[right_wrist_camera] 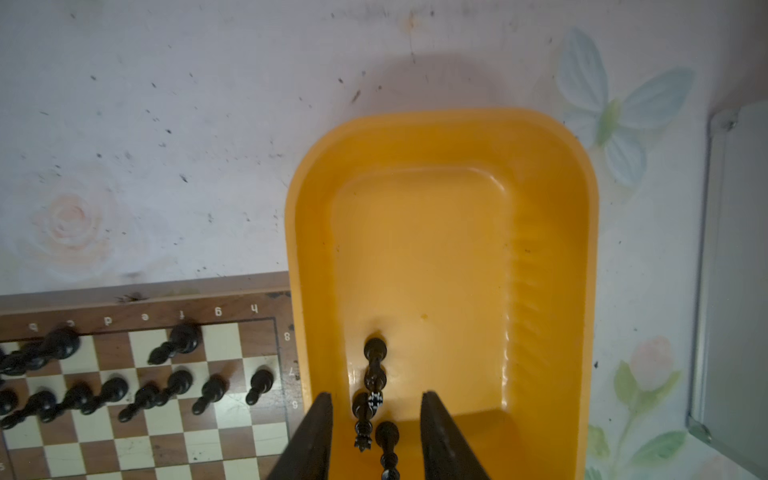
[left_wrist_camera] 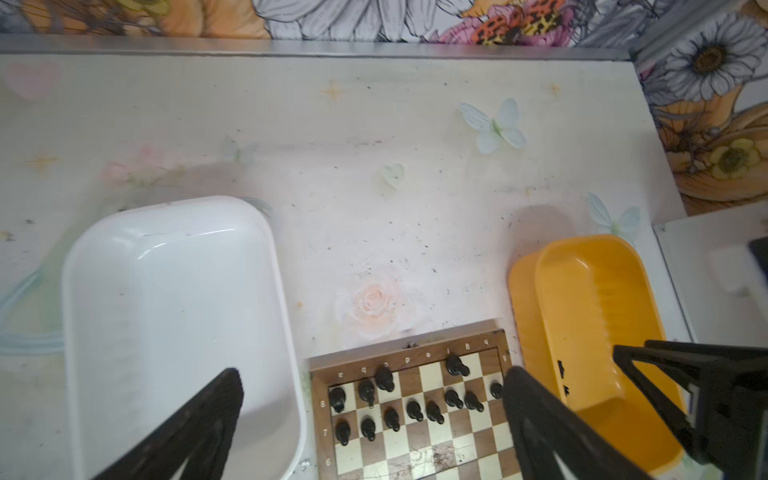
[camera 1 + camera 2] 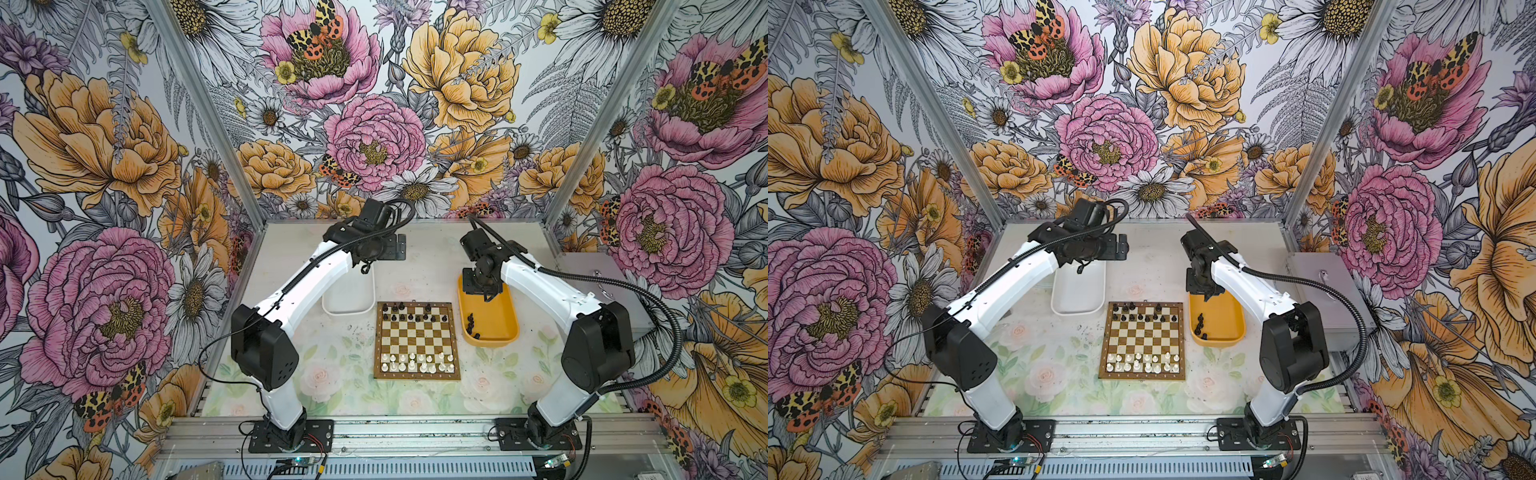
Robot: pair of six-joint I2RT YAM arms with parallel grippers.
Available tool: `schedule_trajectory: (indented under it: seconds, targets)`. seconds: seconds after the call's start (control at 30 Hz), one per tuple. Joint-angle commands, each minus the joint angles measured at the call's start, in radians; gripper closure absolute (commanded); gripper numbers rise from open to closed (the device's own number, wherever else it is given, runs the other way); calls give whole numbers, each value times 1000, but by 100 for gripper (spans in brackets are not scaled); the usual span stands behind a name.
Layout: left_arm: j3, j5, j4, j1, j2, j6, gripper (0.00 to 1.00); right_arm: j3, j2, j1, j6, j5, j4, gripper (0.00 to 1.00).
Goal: Set up the chess pieces on the board
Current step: 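Raise the right gripper and move it back over the yellow tub, then lower the right gripper into the yellow tub and close on a black piece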
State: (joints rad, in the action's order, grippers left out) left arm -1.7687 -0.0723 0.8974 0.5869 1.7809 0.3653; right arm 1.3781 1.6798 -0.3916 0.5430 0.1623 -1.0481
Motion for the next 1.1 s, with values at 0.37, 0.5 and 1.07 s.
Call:
schedule_trajectory:
  seconds: [0.37, 0.5, 1.07]
  targets:
    - [-39, 62, -29, 59, 72, 27, 1, -137, -1, 16, 78, -55, 107, 70]
    - [-21, 35, -29, 47, 49, 20, 1, -152, 14, 20, 81, -68, 124, 73]
    - [63, 3, -28, -26, -86, 26, 1, -212, 70, 30, 107, -110, 217, 74]
